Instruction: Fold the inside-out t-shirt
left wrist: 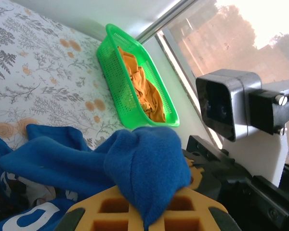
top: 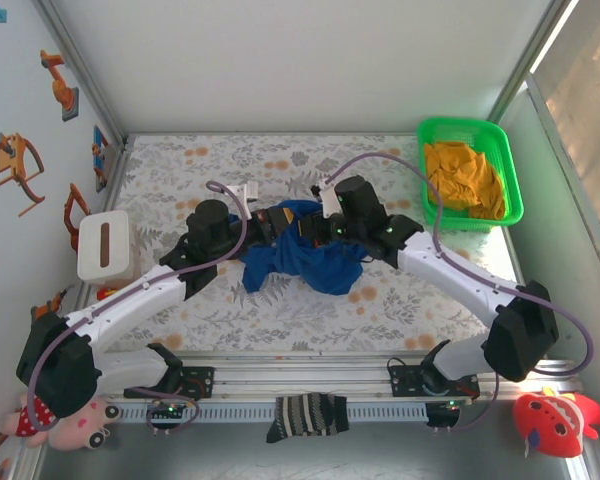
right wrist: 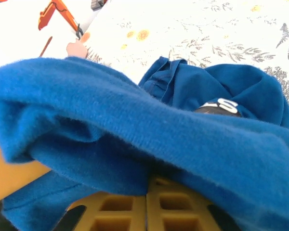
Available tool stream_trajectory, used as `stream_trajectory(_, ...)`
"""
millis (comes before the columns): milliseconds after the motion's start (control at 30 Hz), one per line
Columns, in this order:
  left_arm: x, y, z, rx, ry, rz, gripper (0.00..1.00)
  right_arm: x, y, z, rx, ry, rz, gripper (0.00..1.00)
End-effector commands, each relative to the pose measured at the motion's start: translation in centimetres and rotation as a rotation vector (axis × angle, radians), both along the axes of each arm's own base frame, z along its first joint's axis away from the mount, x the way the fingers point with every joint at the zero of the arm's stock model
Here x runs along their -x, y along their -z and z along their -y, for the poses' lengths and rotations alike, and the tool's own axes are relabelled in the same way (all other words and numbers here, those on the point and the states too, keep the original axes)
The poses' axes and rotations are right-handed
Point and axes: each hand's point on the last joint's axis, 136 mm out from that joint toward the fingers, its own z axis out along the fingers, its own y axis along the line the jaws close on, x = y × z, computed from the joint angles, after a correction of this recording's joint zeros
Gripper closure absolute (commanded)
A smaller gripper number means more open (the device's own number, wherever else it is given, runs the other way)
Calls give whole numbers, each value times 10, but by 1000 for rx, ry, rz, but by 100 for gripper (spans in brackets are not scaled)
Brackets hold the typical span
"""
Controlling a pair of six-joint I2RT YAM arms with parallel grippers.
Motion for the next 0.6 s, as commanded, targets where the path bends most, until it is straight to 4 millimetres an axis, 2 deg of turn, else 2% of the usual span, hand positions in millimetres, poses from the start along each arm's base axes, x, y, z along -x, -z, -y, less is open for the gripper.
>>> stream_trajectory(0,2,-8,-4,34,-3,14,100,-8,-38,8,-59,11,75,100)
stream_trajectory(100,-5,-1,-12,11,-48,-5,100,5,-56,14,-98,-36,73,100)
stream_trajectory(267,-29,12,-29,-51,-136,-45,100,50,-98,15,-195,-195,60,100)
stream_trajectory(300,-35,13,-32,-67,-153,-47,97,57,-106,15,-219,-223,63,100)
stream_trajectory(367,-47,17,-37,-99,-180,-55,67,68,-120,15,-259,-262,67,100)
stream_trajectory(433,-54,18,-40,-115,-187,-57,48,69,-129,18,-288,-262,77,100)
stream_trajectory(467,-56,18,-41,-124,-188,-57,40,67,-132,20,-301,-252,81,100)
stream_trajectory(567,-53,17,-45,-152,-186,-51,29,56,-139,26,-367,-234,71,100)
